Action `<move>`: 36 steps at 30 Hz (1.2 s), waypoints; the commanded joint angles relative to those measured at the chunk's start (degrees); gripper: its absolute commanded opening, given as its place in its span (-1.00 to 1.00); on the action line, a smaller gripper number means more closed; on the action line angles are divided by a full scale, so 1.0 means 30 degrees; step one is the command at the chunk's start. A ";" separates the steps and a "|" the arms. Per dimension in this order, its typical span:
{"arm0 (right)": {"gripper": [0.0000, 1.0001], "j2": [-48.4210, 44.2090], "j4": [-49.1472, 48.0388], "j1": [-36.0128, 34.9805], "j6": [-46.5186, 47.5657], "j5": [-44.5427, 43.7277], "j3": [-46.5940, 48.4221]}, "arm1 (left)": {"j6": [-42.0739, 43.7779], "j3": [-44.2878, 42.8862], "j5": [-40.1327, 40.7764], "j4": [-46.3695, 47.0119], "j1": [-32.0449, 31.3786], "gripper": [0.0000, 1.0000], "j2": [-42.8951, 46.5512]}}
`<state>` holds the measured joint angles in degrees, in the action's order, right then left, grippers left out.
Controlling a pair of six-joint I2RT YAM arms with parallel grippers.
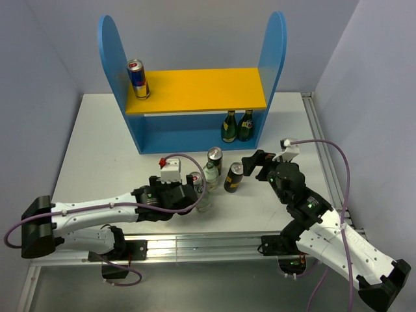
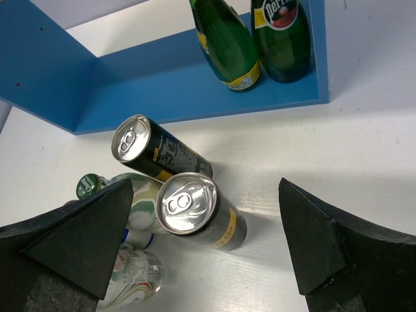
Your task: Place and organize the beverage onto the shelf
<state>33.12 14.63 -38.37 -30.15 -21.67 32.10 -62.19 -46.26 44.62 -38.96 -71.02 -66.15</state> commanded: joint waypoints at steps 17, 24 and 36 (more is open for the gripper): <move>1.00 -0.0173 -0.0220 -0.0101 0.0090 -0.0481 0.0053 | 0.0749 -0.0284 0.0095 0.6011 -0.0232 0.99 -0.5576; 1.00 -0.0143 -0.0220 -0.0101 0.0060 -0.0423 0.0082 | 0.1951 0.0010 0.0770 0.8444 -0.0086 0.99 -0.6454; 1.00 -0.0085 -0.0307 -0.0101 0.0060 -0.0277 0.0024 | 0.3709 0.0507 0.1269 1.1341 0.1671 0.95 -0.7686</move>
<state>32.86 14.81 -38.37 -30.17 -21.96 32.10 -53.23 -45.52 46.37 -11.31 -67.42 -88.92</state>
